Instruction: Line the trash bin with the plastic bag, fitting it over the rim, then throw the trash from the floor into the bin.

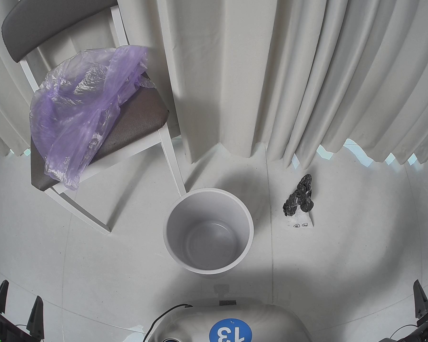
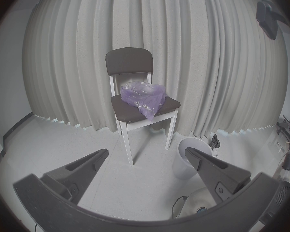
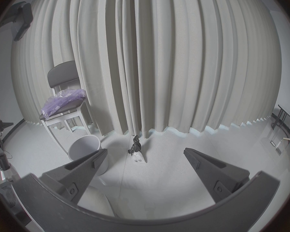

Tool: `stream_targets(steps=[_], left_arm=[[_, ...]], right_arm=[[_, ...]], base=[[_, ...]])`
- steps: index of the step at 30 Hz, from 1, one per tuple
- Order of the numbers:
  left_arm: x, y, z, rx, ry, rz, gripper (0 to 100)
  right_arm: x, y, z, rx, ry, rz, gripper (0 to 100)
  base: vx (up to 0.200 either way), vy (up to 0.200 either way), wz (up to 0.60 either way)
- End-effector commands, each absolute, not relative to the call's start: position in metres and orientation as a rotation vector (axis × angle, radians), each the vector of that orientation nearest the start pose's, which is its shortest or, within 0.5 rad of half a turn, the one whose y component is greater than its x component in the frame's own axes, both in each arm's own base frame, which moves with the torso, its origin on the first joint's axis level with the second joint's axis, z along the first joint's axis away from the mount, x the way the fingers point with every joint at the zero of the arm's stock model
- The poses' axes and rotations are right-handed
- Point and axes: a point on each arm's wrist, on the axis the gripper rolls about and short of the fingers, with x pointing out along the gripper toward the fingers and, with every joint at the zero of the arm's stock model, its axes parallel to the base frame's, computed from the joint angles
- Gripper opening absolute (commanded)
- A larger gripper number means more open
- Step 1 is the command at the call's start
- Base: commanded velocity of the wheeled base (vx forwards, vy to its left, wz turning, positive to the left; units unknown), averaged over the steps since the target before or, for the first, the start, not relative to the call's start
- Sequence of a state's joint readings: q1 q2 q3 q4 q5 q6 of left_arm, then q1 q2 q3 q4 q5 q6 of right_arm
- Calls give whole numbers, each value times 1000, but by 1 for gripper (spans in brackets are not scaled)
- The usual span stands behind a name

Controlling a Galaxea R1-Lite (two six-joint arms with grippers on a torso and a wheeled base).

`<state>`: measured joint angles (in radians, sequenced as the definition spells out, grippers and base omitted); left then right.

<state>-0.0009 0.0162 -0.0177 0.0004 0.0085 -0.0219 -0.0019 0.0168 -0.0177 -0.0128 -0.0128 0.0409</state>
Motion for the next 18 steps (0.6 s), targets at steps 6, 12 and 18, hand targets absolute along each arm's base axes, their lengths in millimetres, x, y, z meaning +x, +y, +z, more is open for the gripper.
stream_targets(steps=[6,12,18], left_arm=[[-23,0,76,-9,-2,6,100],[-31,-2,109,-11,-187,-115,100],[-56,-1,184,-149,-333,-134,100]], right_arm=[[-23,0,76,3,-3,-3,100],[-23,2,77,-69,-15,72,100],[-44,3,142,277,-312,158,100]], base=[[0,0,0],[0,0,0],[0,0,0]])
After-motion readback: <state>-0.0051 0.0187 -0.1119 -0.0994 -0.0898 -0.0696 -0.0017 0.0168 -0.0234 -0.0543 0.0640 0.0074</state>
